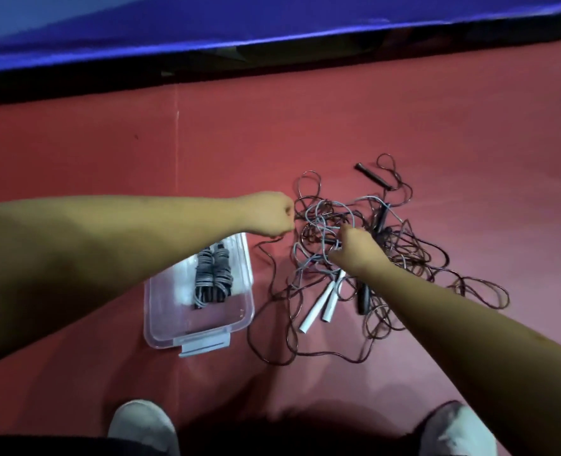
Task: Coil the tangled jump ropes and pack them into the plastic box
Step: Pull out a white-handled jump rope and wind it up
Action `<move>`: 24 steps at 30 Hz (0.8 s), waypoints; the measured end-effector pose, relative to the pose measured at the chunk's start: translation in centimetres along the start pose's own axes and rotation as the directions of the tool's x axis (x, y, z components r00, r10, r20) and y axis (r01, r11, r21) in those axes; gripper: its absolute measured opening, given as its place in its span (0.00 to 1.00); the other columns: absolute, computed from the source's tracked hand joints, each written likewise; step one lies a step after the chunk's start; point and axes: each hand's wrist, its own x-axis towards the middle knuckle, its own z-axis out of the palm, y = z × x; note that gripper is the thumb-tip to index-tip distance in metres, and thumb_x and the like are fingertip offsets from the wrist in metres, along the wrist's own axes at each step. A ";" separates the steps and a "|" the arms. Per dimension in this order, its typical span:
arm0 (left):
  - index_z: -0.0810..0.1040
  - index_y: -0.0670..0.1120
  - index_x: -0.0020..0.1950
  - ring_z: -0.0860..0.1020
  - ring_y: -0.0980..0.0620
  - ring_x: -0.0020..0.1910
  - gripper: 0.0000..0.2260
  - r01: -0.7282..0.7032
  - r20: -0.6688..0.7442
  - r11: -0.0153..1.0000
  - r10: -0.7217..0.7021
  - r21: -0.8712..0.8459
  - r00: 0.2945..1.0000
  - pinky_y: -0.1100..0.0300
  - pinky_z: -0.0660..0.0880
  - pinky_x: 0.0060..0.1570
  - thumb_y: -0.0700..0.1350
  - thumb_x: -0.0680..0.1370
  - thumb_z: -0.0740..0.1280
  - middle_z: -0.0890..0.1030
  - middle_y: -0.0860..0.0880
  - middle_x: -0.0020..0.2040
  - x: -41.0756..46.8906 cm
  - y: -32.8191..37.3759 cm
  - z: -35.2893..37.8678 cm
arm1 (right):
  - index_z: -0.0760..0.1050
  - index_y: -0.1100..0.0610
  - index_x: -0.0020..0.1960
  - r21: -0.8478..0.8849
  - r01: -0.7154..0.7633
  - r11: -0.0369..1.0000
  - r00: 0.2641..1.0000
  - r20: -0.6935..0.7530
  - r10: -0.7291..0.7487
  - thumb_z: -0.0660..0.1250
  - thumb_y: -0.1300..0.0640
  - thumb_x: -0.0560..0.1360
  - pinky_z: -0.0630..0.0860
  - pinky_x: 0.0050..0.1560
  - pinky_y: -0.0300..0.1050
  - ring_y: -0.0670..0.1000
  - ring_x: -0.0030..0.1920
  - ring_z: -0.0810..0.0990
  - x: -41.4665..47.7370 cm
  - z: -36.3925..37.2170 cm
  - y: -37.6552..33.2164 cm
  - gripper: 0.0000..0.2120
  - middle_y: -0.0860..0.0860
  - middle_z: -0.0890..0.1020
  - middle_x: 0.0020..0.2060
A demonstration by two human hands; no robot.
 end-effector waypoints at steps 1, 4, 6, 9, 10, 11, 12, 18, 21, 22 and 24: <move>0.80 0.39 0.47 0.78 0.42 0.40 0.08 -0.013 0.021 0.999 0.011 0.051 1.000 0.57 0.75 0.43 0.40 0.77 0.62 0.83 0.41 0.43 0.6 1.1 1.0 | 0.71 0.64 0.59 -0.005 -0.026 1.000 1.000 0.016 0.026 0.70 0.55 0.74 0.72 0.50 0.48 0.62 0.54 0.76 -0.4 0.6 1.3 0.19 0.63 0.75 0.57; 0.80 0.36 0.52 0.75 0.44 0.43 0.11 -0.009 0.097 0.990 -0.004 0.142 0.995 0.56 0.73 0.42 0.40 0.78 0.61 0.82 0.38 0.50 2.4 2.7 5.5 | 0.69 0.62 0.61 -0.013 -0.092 0.996 0.993 0.074 0.093 0.71 0.58 0.72 0.75 0.58 0.51 0.63 0.57 0.75 -1.5 2.8 4.5 0.20 0.63 0.71 0.62; 0.79 0.36 0.55 0.77 0.43 0.47 0.12 0.016 0.148 0.983 -0.044 0.184 0.988 0.55 0.74 0.44 0.41 0.78 0.61 0.82 0.38 0.54 3.4 2.7 9.1 | 0.68 0.62 0.65 -0.019 -0.123 0.992 0.988 0.091 0.124 0.72 0.56 0.72 0.74 0.61 0.53 0.64 0.62 0.74 -1.9 4.0 6.2 0.25 0.62 0.69 0.65; 0.75 0.37 0.58 0.78 0.39 0.55 0.12 0.071 0.136 0.980 -0.097 0.184 0.986 0.55 0.73 0.47 0.42 0.78 0.62 0.78 0.37 0.59 4.9 1.2 13.7 | 0.67 0.61 0.65 0.016 -0.140 0.990 0.988 0.070 0.139 0.70 0.53 0.74 0.74 0.60 0.54 0.64 0.61 0.74 -1.7 5.5 7.9 0.25 0.61 0.70 0.62; 0.73 0.38 0.61 0.77 0.38 0.57 0.14 0.089 0.128 0.982 -0.111 0.167 0.986 0.54 0.73 0.50 0.42 0.78 0.63 0.75 0.37 0.62 5.4 0.6 14.7 | 0.66 0.61 0.65 0.032 -0.151 0.988 0.987 0.069 0.148 0.70 0.53 0.74 0.74 0.59 0.54 0.64 0.61 0.75 -1.5 5.8 8.2 0.24 0.60 0.70 0.62; 0.70 0.40 0.65 0.76 0.38 0.58 0.17 0.110 0.124 0.982 -0.130 0.154 0.984 0.54 0.73 0.53 0.43 0.78 0.63 0.71 0.37 0.64 5.9 0.1 15.5 | 0.66 0.60 0.64 0.043 -0.160 0.986 0.985 0.077 0.157 0.70 0.53 0.73 0.74 0.59 0.54 0.64 0.60 0.75 -1.2 6.1 8.5 0.24 0.60 0.70 0.61; 0.67 0.42 0.69 0.76 0.38 0.60 0.20 0.131 0.133 0.980 -0.152 0.149 0.979 0.53 0.72 0.55 0.43 0.78 0.63 0.68 0.37 0.66 6.4 -0.4 16.1 | 0.66 0.60 0.64 0.049 -0.166 0.985 0.983 0.092 0.161 0.70 0.53 0.73 0.75 0.58 0.54 0.64 0.59 0.76 -0.9 6.4 8.6 0.24 0.60 0.70 0.61; 0.68 0.41 0.70 0.73 0.38 0.64 0.20 0.106 0.267 0.932 -0.207 0.347 0.941 0.51 0.70 0.63 0.39 0.78 0.63 0.65 0.38 0.68 7.8 -2.5 19.3 | 0.61 0.50 0.74 -0.064 -0.109 0.992 0.983 0.140 0.117 0.71 0.52 0.72 0.75 0.54 0.55 0.65 0.61 0.75 0.6 8.9 9.0 0.34 0.58 0.66 0.67; 0.74 0.38 0.66 0.75 0.39 0.62 0.16 0.060 0.225 0.903 -0.170 0.426 0.960 0.51 0.71 0.63 0.33 0.78 0.60 0.67 0.38 0.66 7.9 -3.7 20.0 | 0.71 0.57 0.67 -0.169 -0.111 0.979 0.982 0.134 0.135 0.69 0.53 0.73 0.74 0.61 0.55 0.63 0.61 0.75 1.3 9.8 9.1 0.24 0.59 0.65 0.68; 0.75 0.37 0.65 0.76 0.39 0.61 0.16 0.043 0.234 0.897 -0.161 0.440 0.959 0.51 0.72 0.62 0.32 0.78 0.60 0.69 0.38 0.65 7.9 -4.1 20.1 | 0.72 0.58 0.66 -0.207 -0.105 0.973 0.981 0.137 0.135 0.69 0.54 0.74 0.74 0.61 0.54 0.63 0.61 0.75 1.3 10.0 9.2 0.22 0.58 0.65 0.68; 0.77 0.38 0.63 0.77 0.40 0.59 0.14 0.013 0.278 0.894 -0.153 0.448 0.948 0.51 0.74 0.60 0.33 0.78 0.62 0.72 0.39 0.63 7.7 -4.6 20.3 | 0.70 0.58 0.68 -0.291 -0.074 0.954 0.980 0.155 0.123 0.67 0.56 0.75 0.72 0.62 0.54 0.62 0.63 0.73 1.2 10.1 9.4 0.22 0.57 0.67 0.67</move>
